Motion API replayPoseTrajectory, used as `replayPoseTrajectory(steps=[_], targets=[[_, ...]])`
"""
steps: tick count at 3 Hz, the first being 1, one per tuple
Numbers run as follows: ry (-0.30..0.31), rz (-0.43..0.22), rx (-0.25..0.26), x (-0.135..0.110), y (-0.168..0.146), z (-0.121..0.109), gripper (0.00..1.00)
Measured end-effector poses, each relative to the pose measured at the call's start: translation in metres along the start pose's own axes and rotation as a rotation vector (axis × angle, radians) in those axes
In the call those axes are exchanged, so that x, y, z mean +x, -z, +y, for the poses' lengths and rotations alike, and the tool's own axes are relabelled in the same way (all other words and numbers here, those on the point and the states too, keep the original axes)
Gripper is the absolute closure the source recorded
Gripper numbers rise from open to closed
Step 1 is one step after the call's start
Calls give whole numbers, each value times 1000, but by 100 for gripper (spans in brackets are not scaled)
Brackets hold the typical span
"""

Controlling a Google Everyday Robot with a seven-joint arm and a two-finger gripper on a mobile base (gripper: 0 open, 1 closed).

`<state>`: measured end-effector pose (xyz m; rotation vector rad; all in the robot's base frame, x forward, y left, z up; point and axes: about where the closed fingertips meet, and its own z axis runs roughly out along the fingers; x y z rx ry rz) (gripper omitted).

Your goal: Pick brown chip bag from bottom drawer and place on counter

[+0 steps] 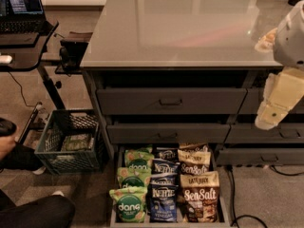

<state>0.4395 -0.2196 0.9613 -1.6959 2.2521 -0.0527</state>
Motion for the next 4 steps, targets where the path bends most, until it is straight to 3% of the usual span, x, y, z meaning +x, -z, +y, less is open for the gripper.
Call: replayPoseTrajectory(steps=[2, 4], targets=[[-139, -128, -134, 56, -93, 28, 0], [-160, -289, -137, 106, -172, 66, 0]])
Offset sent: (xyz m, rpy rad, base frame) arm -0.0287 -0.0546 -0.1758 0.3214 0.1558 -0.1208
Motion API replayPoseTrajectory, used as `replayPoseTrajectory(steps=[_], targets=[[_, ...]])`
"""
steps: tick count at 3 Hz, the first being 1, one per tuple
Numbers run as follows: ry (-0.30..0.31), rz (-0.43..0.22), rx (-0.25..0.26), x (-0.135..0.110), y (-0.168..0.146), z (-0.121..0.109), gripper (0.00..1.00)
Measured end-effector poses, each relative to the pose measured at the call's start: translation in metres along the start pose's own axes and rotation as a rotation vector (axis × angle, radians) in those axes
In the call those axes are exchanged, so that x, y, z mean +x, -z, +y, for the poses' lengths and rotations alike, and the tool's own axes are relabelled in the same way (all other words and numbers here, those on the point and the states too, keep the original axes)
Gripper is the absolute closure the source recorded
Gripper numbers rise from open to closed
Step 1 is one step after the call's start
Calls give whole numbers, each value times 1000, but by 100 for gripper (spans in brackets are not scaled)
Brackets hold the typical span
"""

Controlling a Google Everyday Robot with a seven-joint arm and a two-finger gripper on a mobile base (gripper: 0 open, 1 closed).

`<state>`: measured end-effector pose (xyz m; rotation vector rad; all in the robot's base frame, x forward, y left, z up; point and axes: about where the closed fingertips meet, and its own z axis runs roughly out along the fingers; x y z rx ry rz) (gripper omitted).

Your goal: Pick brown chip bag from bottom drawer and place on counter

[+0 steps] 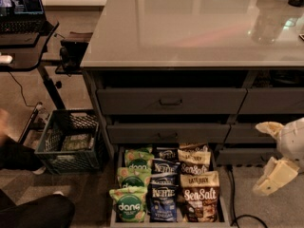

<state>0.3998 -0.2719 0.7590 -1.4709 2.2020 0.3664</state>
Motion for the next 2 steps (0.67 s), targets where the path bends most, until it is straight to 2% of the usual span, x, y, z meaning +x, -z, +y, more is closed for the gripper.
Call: replayPoseTrajectory(steps=[1, 2], targets=[[34, -81, -33, 37, -44, 0, 0], [34, -81, -33, 37, -44, 0, 0]])
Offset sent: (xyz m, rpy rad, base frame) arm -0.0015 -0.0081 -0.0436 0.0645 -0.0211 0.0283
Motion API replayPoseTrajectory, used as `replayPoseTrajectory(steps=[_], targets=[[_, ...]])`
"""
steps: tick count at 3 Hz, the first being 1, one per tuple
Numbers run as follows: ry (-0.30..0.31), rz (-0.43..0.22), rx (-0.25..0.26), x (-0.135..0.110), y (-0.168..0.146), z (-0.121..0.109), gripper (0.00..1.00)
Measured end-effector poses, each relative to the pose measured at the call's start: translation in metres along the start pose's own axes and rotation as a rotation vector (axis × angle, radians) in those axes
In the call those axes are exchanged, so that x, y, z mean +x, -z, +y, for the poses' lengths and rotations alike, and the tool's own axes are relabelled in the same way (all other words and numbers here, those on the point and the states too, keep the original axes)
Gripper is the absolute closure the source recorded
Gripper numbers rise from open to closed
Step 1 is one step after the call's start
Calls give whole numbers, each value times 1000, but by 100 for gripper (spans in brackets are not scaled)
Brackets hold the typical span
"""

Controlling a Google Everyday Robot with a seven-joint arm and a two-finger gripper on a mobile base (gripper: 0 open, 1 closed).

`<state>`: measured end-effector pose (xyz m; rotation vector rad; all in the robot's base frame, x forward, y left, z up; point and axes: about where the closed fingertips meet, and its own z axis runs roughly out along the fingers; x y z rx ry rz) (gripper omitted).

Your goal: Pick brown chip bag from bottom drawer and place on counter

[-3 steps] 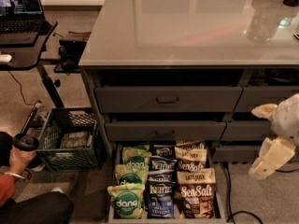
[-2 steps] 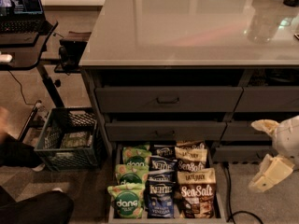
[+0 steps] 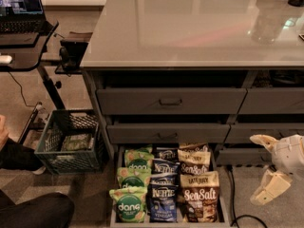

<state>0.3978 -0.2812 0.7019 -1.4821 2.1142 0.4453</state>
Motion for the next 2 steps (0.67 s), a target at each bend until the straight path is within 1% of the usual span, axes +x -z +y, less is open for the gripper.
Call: replayPoseTrajectory(steps=[1, 2], targets=[[4, -38, -5, 8, -29, 1, 0], [12, -124, -22, 27, -98, 4, 0]])
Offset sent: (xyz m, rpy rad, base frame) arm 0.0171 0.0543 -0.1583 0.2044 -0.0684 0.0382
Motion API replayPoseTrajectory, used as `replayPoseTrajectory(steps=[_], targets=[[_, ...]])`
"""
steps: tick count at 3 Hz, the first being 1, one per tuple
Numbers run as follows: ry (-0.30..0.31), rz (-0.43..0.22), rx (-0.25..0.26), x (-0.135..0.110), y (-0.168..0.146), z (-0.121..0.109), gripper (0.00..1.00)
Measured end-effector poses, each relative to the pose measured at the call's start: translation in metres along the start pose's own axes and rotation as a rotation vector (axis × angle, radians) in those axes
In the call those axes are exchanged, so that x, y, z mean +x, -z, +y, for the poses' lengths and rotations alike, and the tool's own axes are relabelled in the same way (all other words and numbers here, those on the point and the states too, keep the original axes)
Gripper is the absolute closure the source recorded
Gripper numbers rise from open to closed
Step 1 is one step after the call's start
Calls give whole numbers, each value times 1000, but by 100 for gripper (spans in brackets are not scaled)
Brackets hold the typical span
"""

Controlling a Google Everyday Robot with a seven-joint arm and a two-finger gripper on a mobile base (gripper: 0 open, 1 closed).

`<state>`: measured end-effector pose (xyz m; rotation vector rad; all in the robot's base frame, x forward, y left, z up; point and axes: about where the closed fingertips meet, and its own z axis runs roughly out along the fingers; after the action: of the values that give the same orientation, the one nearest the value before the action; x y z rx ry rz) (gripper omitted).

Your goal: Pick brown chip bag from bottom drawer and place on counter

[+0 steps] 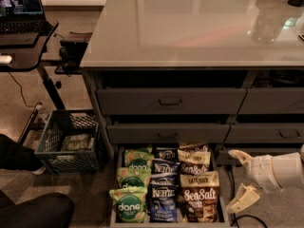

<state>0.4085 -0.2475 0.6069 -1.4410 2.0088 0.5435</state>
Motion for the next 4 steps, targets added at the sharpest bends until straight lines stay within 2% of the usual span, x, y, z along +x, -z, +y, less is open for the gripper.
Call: replayPoseTrajectory(steps=[2, 3, 4], targets=[[-23, -7, 8, 8, -13, 2, 0], [-19, -10, 58, 30, -44, -12, 0], [25, -5, 148, 51, -75, -41, 0]])
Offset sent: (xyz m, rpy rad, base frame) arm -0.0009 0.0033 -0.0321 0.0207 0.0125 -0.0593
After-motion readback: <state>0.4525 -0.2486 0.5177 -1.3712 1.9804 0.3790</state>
